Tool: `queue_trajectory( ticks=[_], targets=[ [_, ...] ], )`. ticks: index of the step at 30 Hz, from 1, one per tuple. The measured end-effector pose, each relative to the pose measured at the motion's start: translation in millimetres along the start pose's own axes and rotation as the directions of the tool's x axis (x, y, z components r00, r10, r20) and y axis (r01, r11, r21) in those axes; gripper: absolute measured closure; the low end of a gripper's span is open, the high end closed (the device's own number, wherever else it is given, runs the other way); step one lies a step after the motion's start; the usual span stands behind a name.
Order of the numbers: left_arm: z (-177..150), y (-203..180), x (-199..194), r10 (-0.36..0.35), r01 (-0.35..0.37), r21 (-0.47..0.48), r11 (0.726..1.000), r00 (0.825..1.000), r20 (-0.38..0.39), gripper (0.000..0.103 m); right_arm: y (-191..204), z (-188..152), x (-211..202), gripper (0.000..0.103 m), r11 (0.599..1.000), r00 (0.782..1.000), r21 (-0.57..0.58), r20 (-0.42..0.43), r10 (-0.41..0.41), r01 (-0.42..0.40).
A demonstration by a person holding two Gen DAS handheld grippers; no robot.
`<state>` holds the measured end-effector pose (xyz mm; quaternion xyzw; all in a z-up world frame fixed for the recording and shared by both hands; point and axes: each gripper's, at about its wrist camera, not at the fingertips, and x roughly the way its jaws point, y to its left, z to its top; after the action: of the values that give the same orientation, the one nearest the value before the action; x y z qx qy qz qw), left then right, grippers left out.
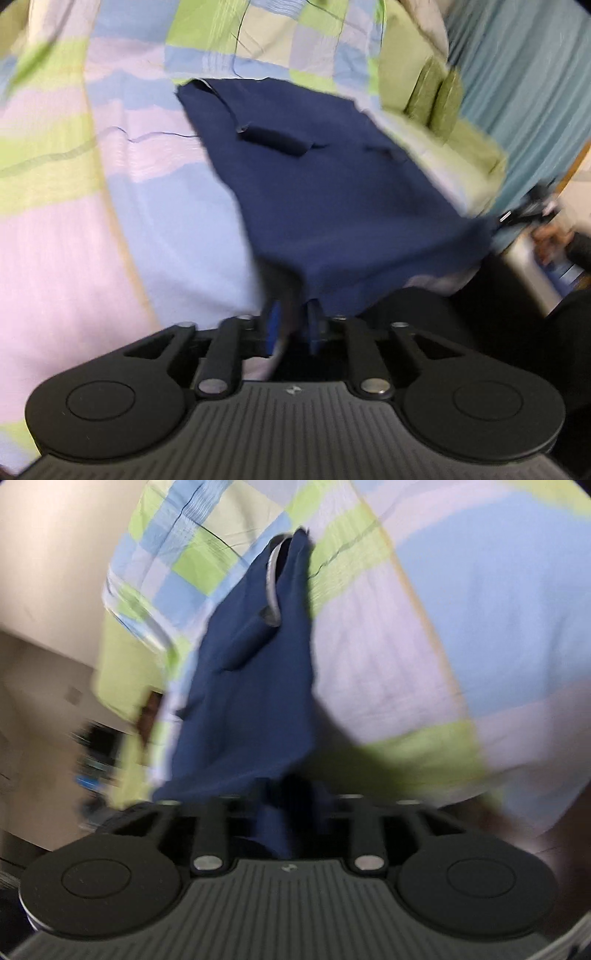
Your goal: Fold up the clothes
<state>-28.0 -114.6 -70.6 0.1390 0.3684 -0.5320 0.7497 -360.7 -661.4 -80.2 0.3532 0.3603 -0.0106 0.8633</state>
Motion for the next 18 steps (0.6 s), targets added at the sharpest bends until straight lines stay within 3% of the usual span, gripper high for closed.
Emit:
queue_trajectory(
  ticks=[1, 2, 4, 5, 6, 8, 9, 10, 11, 12, 15, 17, 18],
  targets=[
    [-4, -9, -1, 0.082, -0.082, 0.073, 0.994, 0.997, 0.004, 0.066, 14, -8, 0, 0.056, 0.984, 0.994, -0.141, 0.016, -0.11, 0.111],
    [-9, -16, 1, 0.135, -0.136, 0.129, 0.982, 0.991, 0.012, 0.057, 27, -17, 1, 0.052, 0.937, 0.976, -0.274, 0.046, -0.211, 0.215],
    [-24, -39, 10, 0.294, -0.295, 0.32, 0.9, 0.954, 0.055, 0.053, 49, -41, 9, 0.048, 0.782, 0.929, -0.505, 0.152, -0.338, 0.367],
    [-30, -46, 14, 0.332, -0.333, 0.376, 0.865, 0.941, 0.07, 0.052, 56, -53, 15, 0.04, 0.691, 0.906, -0.591, 0.208, -0.368, 0.416],
    [-40, -56, 24, 0.379, -0.376, 0.458, 0.806, 0.921, 0.091, 0.052, 61, -63, 21, 0.037, 0.601, 0.887, -0.659, 0.259, -0.383, 0.452],
    [-52, -70, 39, 0.417, -0.409, 0.568, 0.714, 0.9, 0.123, 0.049, 68, -79, 33, 0.031, 0.481, 0.869, -0.735, 0.317, -0.38, 0.478],
    [-57, -75, 44, 0.432, -0.427, 0.607, 0.671, 0.89, 0.148, 0.049, 71, -88, 43, 0.031, 0.402, 0.863, -0.778, 0.348, -0.365, 0.483],
    [-63, -82, 50, 0.451, -0.455, 0.653, 0.605, 0.872, 0.189, 0.049, 75, -94, 49, 0.031, 0.348, 0.861, -0.801, 0.373, -0.347, 0.487],
    [-66, -84, 54, 0.461, -0.473, 0.676, 0.564, 0.86, 0.217, 0.048, 80, -96, 53, 0.032, 0.315, 0.859, -0.812, 0.393, -0.328, 0.491],
    [-70, -88, 57, 0.472, -0.502, 0.703, 0.505, 0.842, 0.262, 0.048, 84, -98, 57, 0.032, 0.282, 0.858, -0.821, 0.412, -0.308, 0.496],
    [-70, -96, 56, 0.445, -0.533, 0.735, 0.419, 0.826, 0.346, 0.047, 98, -101, 60, 0.032, 0.201, 0.858, -0.842, 0.452, -0.244, 0.501],
    [-70, -99, 56, 0.428, -0.553, 0.749, 0.366, 0.814, 0.392, 0.047, 110, -103, 60, 0.032, 0.092, 0.858, -0.861, 0.48, -0.184, 0.501],
    [-71, -101, 55, 0.416, -0.571, 0.761, 0.309, 0.8, 0.431, 0.047, 113, -103, 59, 0.032, 0.068, 0.856, -0.862, 0.486, -0.173, 0.503]
  ],
)
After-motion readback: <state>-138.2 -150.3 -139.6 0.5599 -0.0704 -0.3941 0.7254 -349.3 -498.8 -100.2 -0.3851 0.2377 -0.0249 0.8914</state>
